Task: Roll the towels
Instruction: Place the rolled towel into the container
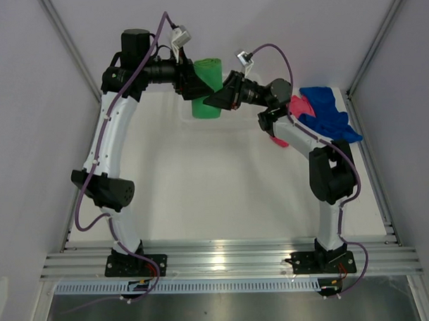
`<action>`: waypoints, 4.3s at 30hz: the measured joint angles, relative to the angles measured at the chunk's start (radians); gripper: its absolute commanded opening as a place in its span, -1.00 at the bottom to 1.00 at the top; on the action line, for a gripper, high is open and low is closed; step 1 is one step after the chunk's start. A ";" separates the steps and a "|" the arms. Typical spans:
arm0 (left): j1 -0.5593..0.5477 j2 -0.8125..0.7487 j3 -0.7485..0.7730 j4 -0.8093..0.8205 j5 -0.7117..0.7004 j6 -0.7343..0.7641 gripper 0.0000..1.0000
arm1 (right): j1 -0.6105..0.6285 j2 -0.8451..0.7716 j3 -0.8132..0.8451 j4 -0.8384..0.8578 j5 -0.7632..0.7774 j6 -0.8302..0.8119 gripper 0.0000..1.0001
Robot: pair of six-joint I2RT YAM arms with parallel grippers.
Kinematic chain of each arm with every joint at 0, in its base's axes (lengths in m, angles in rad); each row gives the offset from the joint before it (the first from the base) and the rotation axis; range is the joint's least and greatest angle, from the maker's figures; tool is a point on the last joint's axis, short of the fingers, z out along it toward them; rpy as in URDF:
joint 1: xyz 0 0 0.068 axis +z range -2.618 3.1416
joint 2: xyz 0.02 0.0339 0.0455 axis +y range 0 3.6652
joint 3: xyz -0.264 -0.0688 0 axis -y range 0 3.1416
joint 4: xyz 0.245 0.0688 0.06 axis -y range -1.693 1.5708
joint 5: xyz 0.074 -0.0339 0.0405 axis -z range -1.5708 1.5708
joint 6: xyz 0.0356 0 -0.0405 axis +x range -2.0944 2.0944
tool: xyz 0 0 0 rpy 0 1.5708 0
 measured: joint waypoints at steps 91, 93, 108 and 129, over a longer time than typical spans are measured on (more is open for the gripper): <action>0.134 0.240 -0.520 0.139 -0.678 -0.286 -0.74 | 0.023 0.704 0.646 -1.035 0.296 -0.087 -1.00; 0.134 0.231 -0.537 0.142 -0.670 -0.297 -0.98 | 0.019 0.706 0.646 -1.034 0.306 -0.071 -1.00; 0.138 0.171 -0.640 0.192 -0.668 -0.472 -0.99 | 0.017 0.652 0.596 -1.046 0.471 -0.027 -1.00; 0.138 0.170 -0.658 0.214 -0.644 -0.564 -0.99 | 0.025 0.668 0.687 -1.197 0.394 -0.084 -1.00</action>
